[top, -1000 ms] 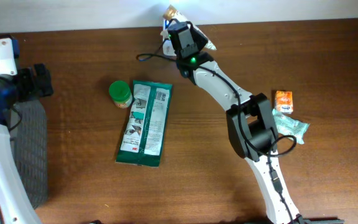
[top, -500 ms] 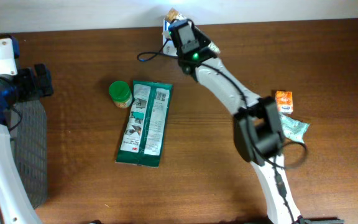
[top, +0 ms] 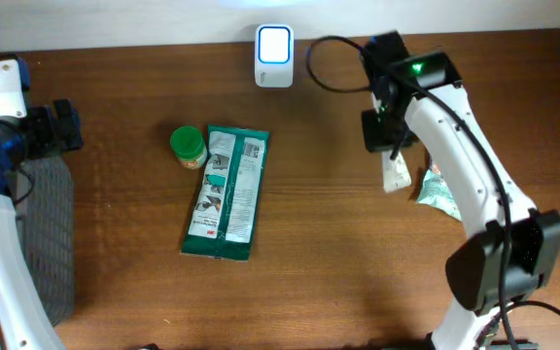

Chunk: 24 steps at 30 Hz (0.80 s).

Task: Scan the item barcode

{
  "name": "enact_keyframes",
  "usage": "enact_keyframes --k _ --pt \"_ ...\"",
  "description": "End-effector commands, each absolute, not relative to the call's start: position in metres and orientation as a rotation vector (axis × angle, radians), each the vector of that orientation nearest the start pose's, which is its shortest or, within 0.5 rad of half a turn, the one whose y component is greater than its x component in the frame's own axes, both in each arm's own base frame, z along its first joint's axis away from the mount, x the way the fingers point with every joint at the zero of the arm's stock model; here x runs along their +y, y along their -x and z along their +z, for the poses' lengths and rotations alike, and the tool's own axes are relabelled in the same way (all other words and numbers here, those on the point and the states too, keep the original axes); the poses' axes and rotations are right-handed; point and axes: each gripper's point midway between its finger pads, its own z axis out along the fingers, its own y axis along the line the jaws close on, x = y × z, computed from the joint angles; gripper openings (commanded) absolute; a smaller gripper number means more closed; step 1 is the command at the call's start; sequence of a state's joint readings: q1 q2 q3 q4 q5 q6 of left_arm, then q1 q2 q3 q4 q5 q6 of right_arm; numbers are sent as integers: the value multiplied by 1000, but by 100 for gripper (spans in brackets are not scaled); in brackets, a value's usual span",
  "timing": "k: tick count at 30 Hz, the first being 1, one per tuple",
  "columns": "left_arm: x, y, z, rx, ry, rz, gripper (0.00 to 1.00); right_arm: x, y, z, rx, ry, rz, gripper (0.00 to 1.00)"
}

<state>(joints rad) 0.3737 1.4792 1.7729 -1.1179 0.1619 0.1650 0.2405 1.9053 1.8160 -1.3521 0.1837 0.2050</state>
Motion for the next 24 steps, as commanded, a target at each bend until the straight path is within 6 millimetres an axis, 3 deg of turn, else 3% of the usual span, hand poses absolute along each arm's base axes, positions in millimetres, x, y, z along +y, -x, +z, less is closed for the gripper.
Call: enact_keyframes --k 1,6,7,10,11,13,15,17,20,24 --pt "111 -361 333 2356 152 64 99 36 -371 114 3050 -95 -218 4" --pt "111 -361 333 2356 152 64 99 -5 -368 49 3031 -196 -217 5" --pt "111 -361 333 2356 152 64 99 -13 -364 40 3036 -192 -234 12" --pt "111 -361 333 2356 152 64 99 -26 -366 44 3026 -231 -278 40" --pt "111 -361 333 2356 152 64 99 -25 -377 57 2995 -230 -271 47" --pt "111 -361 333 2356 152 64 99 -14 -400 97 2939 -213 -199 52" --pt "111 -361 333 2356 152 64 99 23 -420 139 2879 -155 48 52" --pt "111 -361 333 2356 152 64 99 88 -429 159 2818 -16 386 52" --pt "111 -361 333 2356 152 64 99 185 -423 158 2771 167 674 51" --pt "111 -361 333 2356 152 64 99 279 -412 126 2786 190 776 43"
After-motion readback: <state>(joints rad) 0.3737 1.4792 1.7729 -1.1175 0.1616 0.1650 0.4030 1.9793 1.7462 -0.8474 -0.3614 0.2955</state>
